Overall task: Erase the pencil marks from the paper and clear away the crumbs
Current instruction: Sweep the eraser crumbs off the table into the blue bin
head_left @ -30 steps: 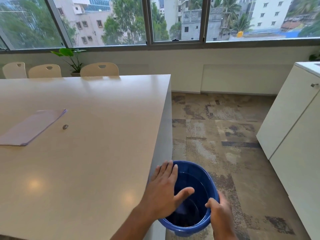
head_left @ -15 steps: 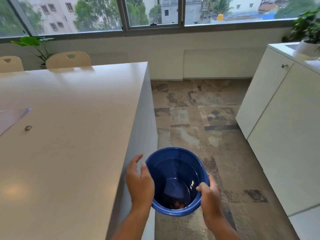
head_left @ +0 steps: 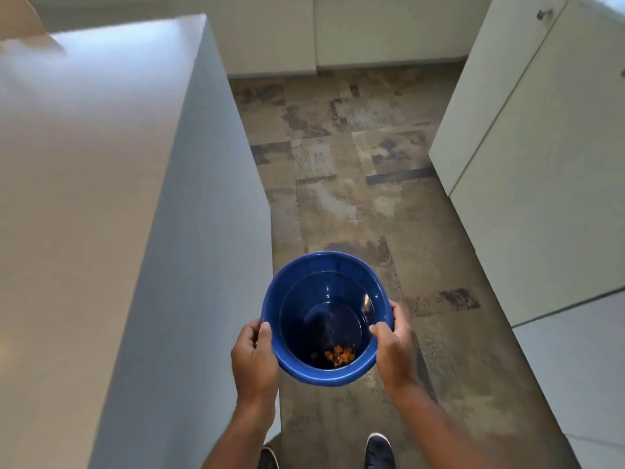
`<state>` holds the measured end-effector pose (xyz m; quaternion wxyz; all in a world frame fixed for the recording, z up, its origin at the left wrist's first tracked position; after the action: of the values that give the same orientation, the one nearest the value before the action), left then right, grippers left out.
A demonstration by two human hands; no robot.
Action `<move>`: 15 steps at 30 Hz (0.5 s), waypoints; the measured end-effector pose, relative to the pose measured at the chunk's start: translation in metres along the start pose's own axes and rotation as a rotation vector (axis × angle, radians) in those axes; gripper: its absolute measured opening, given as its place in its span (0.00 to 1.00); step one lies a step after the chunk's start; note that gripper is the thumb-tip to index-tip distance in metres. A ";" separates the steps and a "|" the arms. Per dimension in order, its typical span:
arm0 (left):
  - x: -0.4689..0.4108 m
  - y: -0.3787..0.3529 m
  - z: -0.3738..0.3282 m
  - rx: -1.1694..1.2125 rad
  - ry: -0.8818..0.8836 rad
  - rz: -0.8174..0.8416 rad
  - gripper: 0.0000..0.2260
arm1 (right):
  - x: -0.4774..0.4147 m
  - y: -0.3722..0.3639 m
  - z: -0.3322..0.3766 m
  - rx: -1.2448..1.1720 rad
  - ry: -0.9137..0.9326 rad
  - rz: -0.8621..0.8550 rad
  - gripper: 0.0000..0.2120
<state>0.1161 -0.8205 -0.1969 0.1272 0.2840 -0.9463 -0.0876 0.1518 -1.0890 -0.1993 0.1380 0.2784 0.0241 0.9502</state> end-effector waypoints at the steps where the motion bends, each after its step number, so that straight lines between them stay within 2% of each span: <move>1: -0.004 -0.007 0.016 -0.015 0.022 0.010 0.09 | -0.011 0.001 -0.012 -0.003 -0.018 -0.010 0.17; 6: -0.025 -0.035 0.098 -0.056 0.134 0.009 0.10 | -0.068 -0.004 -0.079 -0.006 -0.083 -0.005 0.11; 15: -0.082 -0.074 0.273 -0.069 0.294 -0.013 0.09 | -0.181 -0.039 -0.236 0.028 -0.290 0.053 0.12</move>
<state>0.1414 -0.8099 -0.4903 0.2737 0.2954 -0.9120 -0.0784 0.1813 -1.0940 -0.4978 0.1108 0.4150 0.0100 0.9030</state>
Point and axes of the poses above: each hand's wrist, its own x-axis away from the middle knuckle, its own y-axis out of the back of the hand, z = x × y, the point moved 9 cm from there along -x, towards the middle knuckle, and after that the axes turned 11 degrees about -y, right-handed, at the moved point
